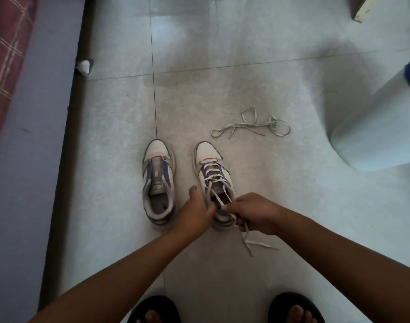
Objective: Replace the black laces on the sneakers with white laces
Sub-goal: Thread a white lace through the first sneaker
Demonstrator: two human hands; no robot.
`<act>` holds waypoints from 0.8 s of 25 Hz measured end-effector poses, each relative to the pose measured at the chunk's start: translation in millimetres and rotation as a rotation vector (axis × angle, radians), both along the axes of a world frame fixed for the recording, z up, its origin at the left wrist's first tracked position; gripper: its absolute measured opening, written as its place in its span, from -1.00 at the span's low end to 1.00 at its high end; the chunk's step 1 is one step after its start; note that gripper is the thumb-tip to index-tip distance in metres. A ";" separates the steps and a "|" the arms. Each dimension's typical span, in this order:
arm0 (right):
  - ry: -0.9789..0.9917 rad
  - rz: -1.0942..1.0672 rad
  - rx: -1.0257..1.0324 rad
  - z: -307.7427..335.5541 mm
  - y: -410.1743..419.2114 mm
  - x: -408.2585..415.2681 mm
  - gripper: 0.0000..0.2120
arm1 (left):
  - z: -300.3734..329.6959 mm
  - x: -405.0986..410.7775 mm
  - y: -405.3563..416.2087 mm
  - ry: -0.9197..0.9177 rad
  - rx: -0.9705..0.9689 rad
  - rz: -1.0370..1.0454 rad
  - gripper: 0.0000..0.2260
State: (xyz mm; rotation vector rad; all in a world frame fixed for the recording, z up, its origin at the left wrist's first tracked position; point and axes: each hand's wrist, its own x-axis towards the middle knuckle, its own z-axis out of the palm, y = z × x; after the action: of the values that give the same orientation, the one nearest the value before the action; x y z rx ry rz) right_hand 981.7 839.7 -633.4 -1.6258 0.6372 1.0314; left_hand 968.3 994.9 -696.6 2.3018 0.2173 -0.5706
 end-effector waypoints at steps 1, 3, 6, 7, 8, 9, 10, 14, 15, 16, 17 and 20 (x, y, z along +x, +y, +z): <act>0.017 0.012 0.017 1.9 2.3 -1.5 -0.83 | -3.6 -1.8 -4.8 0.055 0.054 -0.053 -0.56; 0.039 0.032 0.039 5.8 7.1 -7.7 -0.76 | -7.0 2.1 -14.5 0.139 0.081 -0.043 -0.54; 0.103 -0.034 0.194 9.1 8.3 -25.3 -0.72 | -6.1 14.0 -23.3 0.259 0.061 0.034 -0.56; 0.141 -0.082 0.274 9.9 6.9 -31.9 -0.72 | -5.9 16.4 -23.7 0.276 0.057 0.052 -0.58; 0.182 -0.131 0.347 10.5 5.1 -38.2 -0.72 | -5.1 17.8 -23.8 0.279 0.059 0.062 -0.62; 0.214 -0.168 0.404 10.6 3.0 -43.8 -0.71 | -4.0 18.3 -23.9 0.276 0.064 0.065 -0.66; 0.230 -0.190 0.437 10.3 1.1 -47.7 -0.71 | -2.6 18.0 -24.0 0.272 0.067 0.066 -0.70; 0.214 -0.189 0.398 8.1 -0.7 -53.7 -0.71 | 1.3 17.3 -24.0 0.276 0.062 0.069 -0.74; 0.180 -0.176 0.374 8.4 -0.9 -53.9 -0.72 | 1.7 17.3 -23.5 0.268 0.066 0.044 -0.74; 0.128 -0.144 0.341 9.1 -0.8 -53.9 -0.72 | 2.2 16.9 -22.2 0.260 0.073 0.015 -0.73; 0.056 -0.088 0.295 10.1 -0.5 -54.1 -0.72 | 2.5 16.7 -20.4 0.256 0.081 -0.009 -0.73; -0.123 0.045 0.166 16.0 2.3 -58.0 -0.70 | 1.6 13.6 -15.9 0.245 0.082 -0.055 -0.76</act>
State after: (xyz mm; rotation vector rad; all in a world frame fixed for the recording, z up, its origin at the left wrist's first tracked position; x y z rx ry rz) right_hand 923.7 841.9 -617.3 -1.5499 0.4228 0.9818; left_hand 981.9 979.0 -694.9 2.3197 0.3000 -0.8884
